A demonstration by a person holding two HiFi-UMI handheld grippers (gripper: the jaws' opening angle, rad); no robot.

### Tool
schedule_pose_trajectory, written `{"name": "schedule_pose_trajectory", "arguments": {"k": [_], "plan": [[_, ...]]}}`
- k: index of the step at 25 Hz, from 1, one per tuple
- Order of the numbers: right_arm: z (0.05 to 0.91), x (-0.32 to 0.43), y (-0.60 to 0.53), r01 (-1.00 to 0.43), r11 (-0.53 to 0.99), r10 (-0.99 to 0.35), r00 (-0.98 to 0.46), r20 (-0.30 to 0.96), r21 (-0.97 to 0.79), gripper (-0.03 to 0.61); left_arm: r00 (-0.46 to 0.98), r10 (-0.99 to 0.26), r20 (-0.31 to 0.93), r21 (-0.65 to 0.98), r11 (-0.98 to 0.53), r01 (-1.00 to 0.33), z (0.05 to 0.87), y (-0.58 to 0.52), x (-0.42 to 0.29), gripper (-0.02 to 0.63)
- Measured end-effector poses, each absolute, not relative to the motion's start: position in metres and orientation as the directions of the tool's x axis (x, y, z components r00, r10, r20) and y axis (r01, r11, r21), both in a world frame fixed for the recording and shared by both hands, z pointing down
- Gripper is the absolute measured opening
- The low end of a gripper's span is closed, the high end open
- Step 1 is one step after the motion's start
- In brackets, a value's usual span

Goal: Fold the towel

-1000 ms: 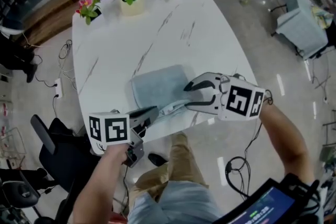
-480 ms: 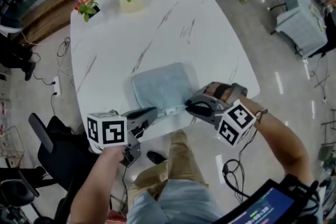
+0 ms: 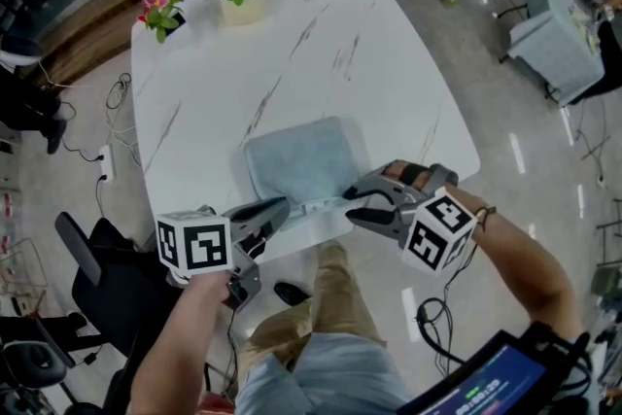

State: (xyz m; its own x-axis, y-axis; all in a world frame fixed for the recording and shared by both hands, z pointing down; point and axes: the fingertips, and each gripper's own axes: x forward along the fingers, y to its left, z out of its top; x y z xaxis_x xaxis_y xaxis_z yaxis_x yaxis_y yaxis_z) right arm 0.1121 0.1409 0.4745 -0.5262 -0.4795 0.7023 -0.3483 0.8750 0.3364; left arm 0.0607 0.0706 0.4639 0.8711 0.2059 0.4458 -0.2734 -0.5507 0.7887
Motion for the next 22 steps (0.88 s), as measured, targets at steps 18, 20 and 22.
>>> {"name": "schedule_pose_trajectory", "arguments": {"k": [18, 20, 22], "plan": [[0.494, 0.119, 0.121, -0.931, 0.361, -0.677, -0.218, 0.703, 0.059, 0.018, 0.772, 0.156, 0.616, 0.597, -0.732, -0.328, 0.495, 0.121, 0.098, 0.007], [0.498, 0.119, 0.121, -0.928, 0.365, -0.669, -0.205, 0.714, 0.075, 0.018, 0.767, 0.157, 0.623, 0.595, -0.732, -0.333, 0.501, 0.122, 0.095, 0.008], [0.503, 0.119, 0.122, -0.930, 0.359, -0.659, -0.197, 0.726, 0.073, 0.018, 0.760, 0.159, 0.630, 0.588, -0.738, -0.333, 0.505, 0.122, 0.095, 0.006]]}}
